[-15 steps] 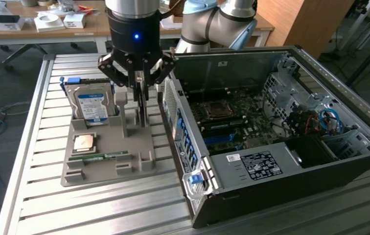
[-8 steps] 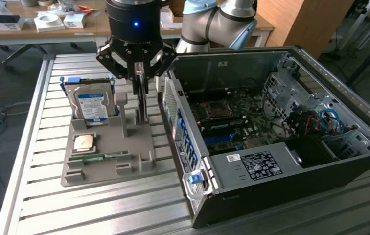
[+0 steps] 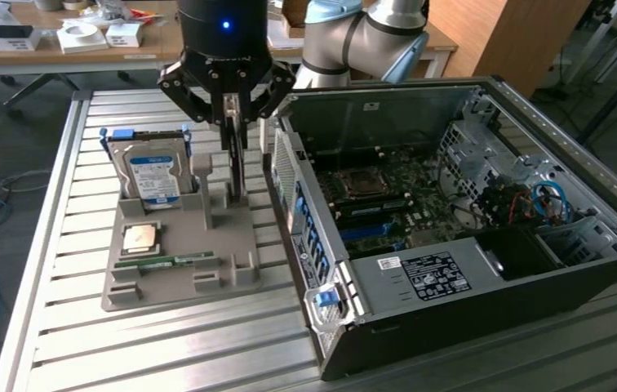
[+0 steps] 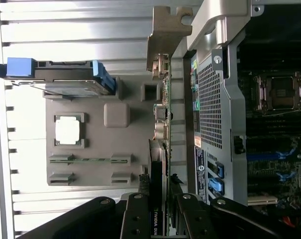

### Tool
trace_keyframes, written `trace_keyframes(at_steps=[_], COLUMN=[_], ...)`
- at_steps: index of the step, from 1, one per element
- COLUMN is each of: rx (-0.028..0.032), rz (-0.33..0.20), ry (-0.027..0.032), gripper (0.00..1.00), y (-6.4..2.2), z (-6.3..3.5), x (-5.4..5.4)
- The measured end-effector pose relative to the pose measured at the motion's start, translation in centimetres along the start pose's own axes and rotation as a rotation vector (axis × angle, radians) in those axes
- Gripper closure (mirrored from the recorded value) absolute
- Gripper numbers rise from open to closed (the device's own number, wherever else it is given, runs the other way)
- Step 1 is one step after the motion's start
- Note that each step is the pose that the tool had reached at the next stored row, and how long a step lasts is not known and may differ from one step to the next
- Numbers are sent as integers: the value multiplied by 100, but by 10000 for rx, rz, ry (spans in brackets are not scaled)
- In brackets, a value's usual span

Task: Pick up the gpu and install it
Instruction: 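Pick up the gpu and move the gpu toward the slot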

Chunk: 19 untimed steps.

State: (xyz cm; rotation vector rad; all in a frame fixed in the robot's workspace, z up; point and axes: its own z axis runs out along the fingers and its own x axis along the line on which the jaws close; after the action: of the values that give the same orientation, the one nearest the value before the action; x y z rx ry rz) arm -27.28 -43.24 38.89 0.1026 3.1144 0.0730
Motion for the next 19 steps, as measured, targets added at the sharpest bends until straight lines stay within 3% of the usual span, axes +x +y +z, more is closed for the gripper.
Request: trace_keyframes(at_steps=[11, 19], rx=[-1, 0], rz=[0, 0], ry=[0, 0], gripper=[74, 74], y=[7, 8], z=[-151, -157], x=[-3, -4])
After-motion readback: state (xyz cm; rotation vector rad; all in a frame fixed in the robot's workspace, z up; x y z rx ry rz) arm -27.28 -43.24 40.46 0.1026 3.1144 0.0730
